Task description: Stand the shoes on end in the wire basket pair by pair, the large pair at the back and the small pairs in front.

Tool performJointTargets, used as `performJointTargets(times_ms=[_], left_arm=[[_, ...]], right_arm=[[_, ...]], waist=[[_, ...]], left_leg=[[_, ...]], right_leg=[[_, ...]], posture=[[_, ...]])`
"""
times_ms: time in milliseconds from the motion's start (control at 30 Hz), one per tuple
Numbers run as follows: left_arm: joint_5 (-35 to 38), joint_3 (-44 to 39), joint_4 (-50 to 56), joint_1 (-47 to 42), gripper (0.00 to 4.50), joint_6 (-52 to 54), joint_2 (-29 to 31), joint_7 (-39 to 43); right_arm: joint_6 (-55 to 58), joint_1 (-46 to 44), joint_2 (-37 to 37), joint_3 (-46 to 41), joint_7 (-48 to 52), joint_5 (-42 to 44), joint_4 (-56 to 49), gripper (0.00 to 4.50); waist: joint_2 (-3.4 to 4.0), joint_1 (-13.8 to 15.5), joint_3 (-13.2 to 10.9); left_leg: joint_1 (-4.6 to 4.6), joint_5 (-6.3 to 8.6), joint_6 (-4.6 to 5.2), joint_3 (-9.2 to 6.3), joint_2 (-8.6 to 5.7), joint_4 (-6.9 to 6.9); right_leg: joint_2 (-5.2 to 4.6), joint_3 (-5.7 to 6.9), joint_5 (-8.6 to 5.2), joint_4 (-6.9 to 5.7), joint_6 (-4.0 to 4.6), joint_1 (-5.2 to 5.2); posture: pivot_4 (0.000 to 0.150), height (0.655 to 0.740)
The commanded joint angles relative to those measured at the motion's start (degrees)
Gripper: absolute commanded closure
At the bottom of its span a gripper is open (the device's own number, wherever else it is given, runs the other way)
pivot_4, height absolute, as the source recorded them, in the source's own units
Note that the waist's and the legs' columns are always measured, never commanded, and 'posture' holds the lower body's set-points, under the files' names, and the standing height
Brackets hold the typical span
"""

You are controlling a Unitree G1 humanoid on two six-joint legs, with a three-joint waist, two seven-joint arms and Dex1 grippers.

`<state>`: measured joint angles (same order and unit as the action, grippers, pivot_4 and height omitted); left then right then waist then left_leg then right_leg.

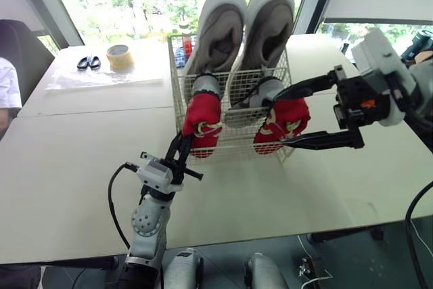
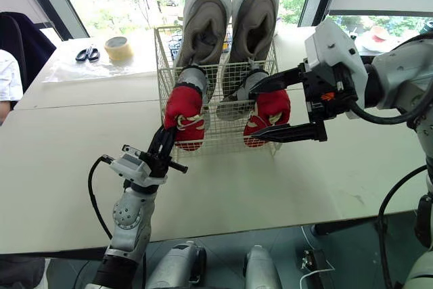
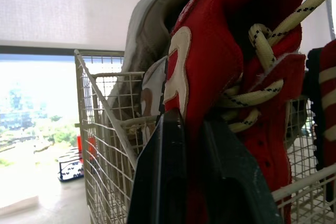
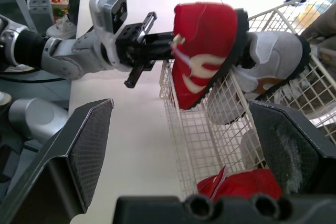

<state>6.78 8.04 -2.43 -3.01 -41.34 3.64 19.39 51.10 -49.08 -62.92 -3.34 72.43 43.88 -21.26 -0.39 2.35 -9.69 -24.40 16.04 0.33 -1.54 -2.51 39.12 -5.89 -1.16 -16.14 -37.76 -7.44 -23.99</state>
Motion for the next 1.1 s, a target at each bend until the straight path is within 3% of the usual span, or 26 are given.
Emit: performJointTargets(times_ms=[33, 133, 367, 533, 733, 800, 867, 900, 1100], left_arm=[[1.3, 0.12, 0.0, 0.53, 2.04, 1.91, 0.66, 0.94], [1.83, -0.32, 2.34, 1.02, 0.58, 1.88, 1.42, 1.37], [5.15, -3.27, 13.64, 5.75, 0.58, 5.02, 6.01, 1.69], [12.67, -7.68, 25.99, 10.48, 0.58, 11.14, 15.69, 5.54], [28.53, -18.94, 35.95, 11.79, 0.58, 34.46, 32.02, 5.93], [35.99, -24.71, 36.64, 10.08, 0.58, 44.79, 40.47, 7.04], [38.48, -26.11, 32.23, 2.96, 0.58, 52.37, 47.05, 8.1], [38.11, -25.61, 30.07, -0.64, 0.58, 54.8, 49.05, 9.06], [43.57, -24.55, 18.97, -20.53, 0.58, 65.43, 50.65, 12.62]], right_arm=[[-0.29, -0.04, -0.28, -1.98, -1.57, 0.35, -0.94, 0.0], [-0.29, 0.17, -0.15, -2.05, -2.59, 0.62, -1.21, 0.0], [-0.68, 1.1, 0.19, -2.04, -4.37, 0.84, -1.79, 0.0], [-3.5, 2.94, 1.18, -1.57, -4.45, -0.8, -0.79, 0.0], [-5.3, 5.4, 0.5, -3.27, -4.64, -1.59, 0.33, 0.0], [-5.23, 6.61, -0.24, -4.92, -4.97, -1.41, 0.46, 0.0], [-4.42, 7.09, -0.76, -7.43, -5.92, -0.66, 0.97, 0.0], [-4.07, 7.21, -0.96, -8.46, -6.3, -0.38, 1.27, 0.0], [-2.72, 10.78, -4.31, -14.74, -7.3, 0.02, 2.51, 0.0]], waist=[[0.0, -0.03, 0.0], [0.03, -0.13, 0.01], [0.01, -0.2, 0.0], [0.05, -0.22, 0.0], [0.08, -0.24, -0.01], [0.0, -0.25, -0.05], [0.41, -0.42, -0.05], [0.12, 0.02, -0.22], [0.13, -0.74, -0.27]], left_leg=[[0.01, 0.0, 0.0, 0.0, 0.0, 0.02], [0.02, 0.0, 0.0, 0.0, 0.01, 0.01], [-0.02, 0.0, 0.0, -0.01, 0.04, -0.03], [-0.02, 0.01, 0.0, 0.0, 0.15, -0.07], [-0.01, 0.01, 0.0, -0.04, 0.16, -0.09], [-0.02, 0.01, 0.01, -0.08, 0.18, -0.08], [-0.01, 0.01, 0.01, -0.07, 0.17, -0.09], [0.02, 0.04, 0.06, -0.01, 0.13, -0.09], [0.13, 0.02, 0.06, -0.22, 0.17, -0.05]], right_leg=[[0.0, 0.0, 0.01, 0.0, 0.01, 0.02], [0.0, 0.0, 0.03, 0.0, 0.03, 0.01], [-0.01, -0.03, 0.02, 0.05, 0.03, -0.06], [-0.01, -0.04, 0.05, 0.15, 0.09, -0.03], [-0.01, 0.02, 0.08, 0.31, 0.18, 0.06], [0.01, 0.05, 0.08, 0.32, 0.18, 0.09], [0.02, 0.08, 0.09, 0.37, 0.18, 0.11], [0.03, 0.07, 0.09, 0.43, 0.18, 0.18], [0.26, 0.32, 0.16, 0.55, 0.15, 0.47]], posture=[[0.15, 0.74], [0.15, 0.74], [0.15, 0.74], [0.15, 0.74], [0.15, 0.74], [0.15, 0.74], [0.15, 0.74], [0.15, 0.74], [0.15, 0.74]])
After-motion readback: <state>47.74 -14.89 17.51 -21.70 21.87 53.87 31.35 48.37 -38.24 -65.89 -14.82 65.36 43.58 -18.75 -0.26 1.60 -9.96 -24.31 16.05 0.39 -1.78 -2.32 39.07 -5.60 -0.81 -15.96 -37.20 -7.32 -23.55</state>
